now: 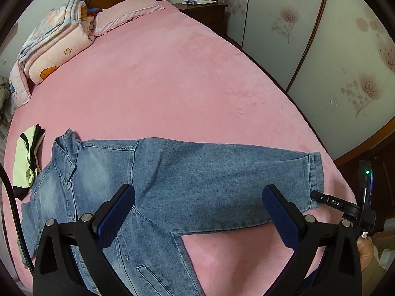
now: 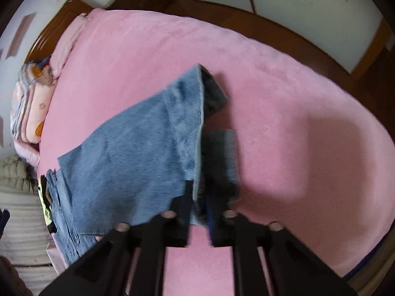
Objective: Fold large clothes
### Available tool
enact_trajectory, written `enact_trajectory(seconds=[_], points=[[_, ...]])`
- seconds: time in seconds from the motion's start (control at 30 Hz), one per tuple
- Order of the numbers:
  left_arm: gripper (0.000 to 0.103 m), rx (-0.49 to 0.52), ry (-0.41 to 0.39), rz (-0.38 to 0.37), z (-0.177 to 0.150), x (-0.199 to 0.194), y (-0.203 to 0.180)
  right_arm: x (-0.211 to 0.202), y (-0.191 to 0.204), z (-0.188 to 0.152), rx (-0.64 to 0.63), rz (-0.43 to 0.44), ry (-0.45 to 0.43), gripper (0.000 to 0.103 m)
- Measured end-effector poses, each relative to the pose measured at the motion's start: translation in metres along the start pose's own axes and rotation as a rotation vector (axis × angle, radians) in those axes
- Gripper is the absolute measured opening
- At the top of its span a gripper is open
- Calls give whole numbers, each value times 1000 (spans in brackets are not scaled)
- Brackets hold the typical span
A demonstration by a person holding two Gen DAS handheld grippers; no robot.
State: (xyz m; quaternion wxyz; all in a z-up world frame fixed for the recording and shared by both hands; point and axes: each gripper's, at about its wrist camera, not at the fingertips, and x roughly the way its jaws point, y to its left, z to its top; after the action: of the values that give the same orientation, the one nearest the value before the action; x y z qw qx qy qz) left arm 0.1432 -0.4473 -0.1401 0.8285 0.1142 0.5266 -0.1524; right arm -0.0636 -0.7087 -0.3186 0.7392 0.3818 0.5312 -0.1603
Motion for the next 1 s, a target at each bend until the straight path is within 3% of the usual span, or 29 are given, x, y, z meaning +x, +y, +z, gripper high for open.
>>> enact_trajectory(seconds=[0.23, 0.37, 0.5, 0.57, 0.63, 0.7, 0.8, 1.0], points=[[103, -1, -34, -3, -6, -22, 25, -37, 26, 3, -45, 23, -76, 4], [103, -13, -55, 23, -14, -34, 47, -45, 37, 6, -94, -39, -86, 5], [103, -56, -42, 35, -25, -37, 70, -34, 29, 8, -97, -172, -56, 20], [103, -79, -26, 34, -33, -36, 80, -35, 19, 6, -71, -193, -58, 25], [103, -93, -16, 36, -40, -34, 85, -36, 9, 2, -44, -197, -56, 41], [103, -103, -4, 38, -46, -32, 88, -34, -3, -3, -13, -212, -47, 48], [103, -112, 11, 33, -50, -29, 86, -28, -24, -11, 59, -162, -24, 48], [103, -78, 7, 27, -44, -26, 68, -9, -46, -6, 225, 23, -23, 49]])
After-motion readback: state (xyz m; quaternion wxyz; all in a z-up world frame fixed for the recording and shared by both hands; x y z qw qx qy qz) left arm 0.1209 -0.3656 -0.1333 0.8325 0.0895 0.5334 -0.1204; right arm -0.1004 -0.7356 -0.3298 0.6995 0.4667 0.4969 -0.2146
